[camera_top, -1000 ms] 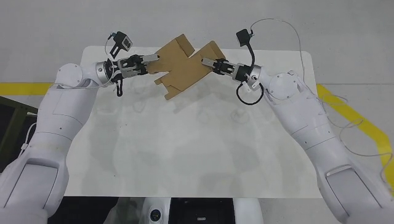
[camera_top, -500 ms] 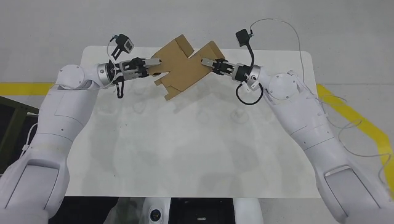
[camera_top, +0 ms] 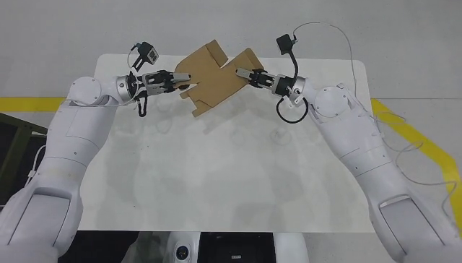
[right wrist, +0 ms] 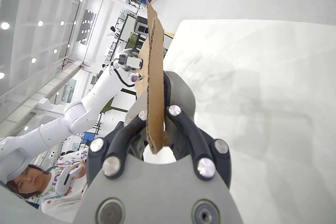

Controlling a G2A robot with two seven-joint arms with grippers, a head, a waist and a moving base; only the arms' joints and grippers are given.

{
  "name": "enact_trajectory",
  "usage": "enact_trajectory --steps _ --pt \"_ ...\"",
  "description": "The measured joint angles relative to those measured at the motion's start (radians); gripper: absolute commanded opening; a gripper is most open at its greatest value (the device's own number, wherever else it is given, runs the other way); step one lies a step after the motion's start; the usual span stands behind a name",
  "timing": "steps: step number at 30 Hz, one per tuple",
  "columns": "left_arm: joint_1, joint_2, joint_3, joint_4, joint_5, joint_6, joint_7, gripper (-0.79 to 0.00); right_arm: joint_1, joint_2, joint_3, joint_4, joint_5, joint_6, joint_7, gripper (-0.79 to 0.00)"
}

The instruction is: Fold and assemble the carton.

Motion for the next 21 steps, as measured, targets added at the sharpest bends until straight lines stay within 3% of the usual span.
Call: enact_trajectory --steps 2,3,4,5,11,16,21 --pt "0.000 -0.001 -0.002 0.000 0.003 0.000 0.003 -0.785 -0.001 -0.001 0.002 0.000 -0.001 0.000 0.001 -0.785" --pt "0.001 -0.001 -0.003 0.000 0.004 -0.001 0.003 -0.785 -0.001 -0.001 0.004 0.000 -0.002 0.000 0.002 -0.560" --pt "0.001 -0.001 -0.004 0.000 0.004 -0.001 0.003 -0.785 -0.002 -0.002 0.005 0.000 -0.003 0.001 0.002 -0.215" --pt "0.001 -0.002 -0.006 -0.001 0.003 0.000 0.002 -0.785 -0.002 -0.002 0.006 0.000 -0.003 0.001 0.003 0.000" --pt "-0.002 -0.002 -0.020 -0.014 0.002 -0.011 -0.012 -0.785 -0.006 0.002 0.024 0.018 -0.025 0.015 0.009 0.000" --pt "-0.011 0.003 -0.037 -0.018 0.028 -0.056 -0.024 -0.785 -0.023 0.029 0.084 0.012 -0.110 0.029 0.016 0.000" --pt "-0.009 0.011 -0.040 -0.068 0.075 -0.073 -0.027 -0.785 -0.067 0.058 0.161 -0.061 -0.081 -0.034 0.097 0.000"
